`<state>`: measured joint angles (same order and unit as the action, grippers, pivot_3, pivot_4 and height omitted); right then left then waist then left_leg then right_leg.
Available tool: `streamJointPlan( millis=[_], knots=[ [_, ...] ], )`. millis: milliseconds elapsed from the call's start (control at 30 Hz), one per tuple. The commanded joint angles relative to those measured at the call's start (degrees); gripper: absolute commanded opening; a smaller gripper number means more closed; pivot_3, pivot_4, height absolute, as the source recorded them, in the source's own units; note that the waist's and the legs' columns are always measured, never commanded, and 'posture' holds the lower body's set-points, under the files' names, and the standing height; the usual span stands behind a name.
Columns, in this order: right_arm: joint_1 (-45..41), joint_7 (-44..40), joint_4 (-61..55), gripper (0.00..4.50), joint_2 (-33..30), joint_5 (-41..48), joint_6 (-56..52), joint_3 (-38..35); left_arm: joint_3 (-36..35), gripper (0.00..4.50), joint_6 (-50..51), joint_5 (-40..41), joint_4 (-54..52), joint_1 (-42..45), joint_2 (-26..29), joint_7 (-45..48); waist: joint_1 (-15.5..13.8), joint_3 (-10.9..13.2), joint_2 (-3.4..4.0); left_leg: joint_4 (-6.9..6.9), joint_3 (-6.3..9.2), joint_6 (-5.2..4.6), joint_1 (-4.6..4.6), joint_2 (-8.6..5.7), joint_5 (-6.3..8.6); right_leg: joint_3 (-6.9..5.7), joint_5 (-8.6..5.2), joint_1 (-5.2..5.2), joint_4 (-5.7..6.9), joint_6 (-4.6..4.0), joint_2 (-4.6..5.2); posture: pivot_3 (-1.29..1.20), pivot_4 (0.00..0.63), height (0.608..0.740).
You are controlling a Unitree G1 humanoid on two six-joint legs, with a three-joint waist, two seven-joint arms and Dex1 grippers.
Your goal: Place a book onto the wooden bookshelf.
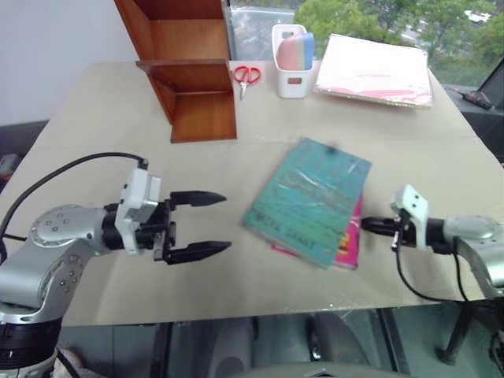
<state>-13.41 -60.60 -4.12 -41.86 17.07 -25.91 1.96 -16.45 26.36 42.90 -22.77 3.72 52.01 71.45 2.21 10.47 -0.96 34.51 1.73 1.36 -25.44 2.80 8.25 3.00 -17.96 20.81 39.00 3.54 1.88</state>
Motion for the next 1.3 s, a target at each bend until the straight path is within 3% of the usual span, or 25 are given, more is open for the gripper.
streamJointPlan(
  millis=[33,433,767,967,1300],
  knots=[
    [-1.95,0.29,-1.25,0.08,-0.33,0.16,0.81,-0.45,-4.3,4.5,-1.79,-0.71,1.02,-2.27,0.98,0.48,-0.14,0.0,0.0,0.0,0.0,0.0,-0.01,0.0,0.0,0.0,0.0,0.0,-0.01,0.0,0.0,0.0,0.15,0.74],
    [0.3,3.57,-11.72,0.08,-5.13,4.14,-3.16,-8.9,-7.65,4.5,-4.28,-3.39,8.54,-6.23,-1.92,-2.55,-0.52,0.0,0.0,-0.02,0.04,-0.01,-0.11,-0.02,0.01,-0.06,0.0,0.08,-0.02,-0.01,0.05,0.0,0.15,0.74],
    [-8.46,4.38,0.94,0.08,-2.07,-3.87,4.59,0.76,-4.88,4.5,-6.78,-5.68,11.87,-2.68,-3.47,-3.13,-0.31,-0.02,-0.03,0.0,0.01,-0.01,-0.12,-0.03,0.01,-0.04,0.01,0.1,-0.02,-0.02,0.05,0.0,0.15,0.74],
    [-12.49,1.86,7.44,0.08,0.55,-4.81,10.2,2.96,-5.99,4.5,-6.88,-5.71,10.6,-4.55,-3.93,-4.15,-0.1,-0.01,-0.03,-0.09,-0.02,-0.02,-0.27,-0.04,0.01,0.0,0.01,0.34,0.05,-0.02,0.06,0.0,0.15,0.74],
    [-13.78,0.42,8.72,0.08,2.88,-4.93,12.48,3.47,-6.16,4.5,-7.21,-6.46,11.81,-4.22,-4.07,-6.11,-0.15,-0.01,-0.03,-0.08,-0.03,-0.01,-0.25,-0.04,0.01,0.01,0.01,0.37,0.13,-0.02,0.05,0.0,0.15,0.74]
  ],
)
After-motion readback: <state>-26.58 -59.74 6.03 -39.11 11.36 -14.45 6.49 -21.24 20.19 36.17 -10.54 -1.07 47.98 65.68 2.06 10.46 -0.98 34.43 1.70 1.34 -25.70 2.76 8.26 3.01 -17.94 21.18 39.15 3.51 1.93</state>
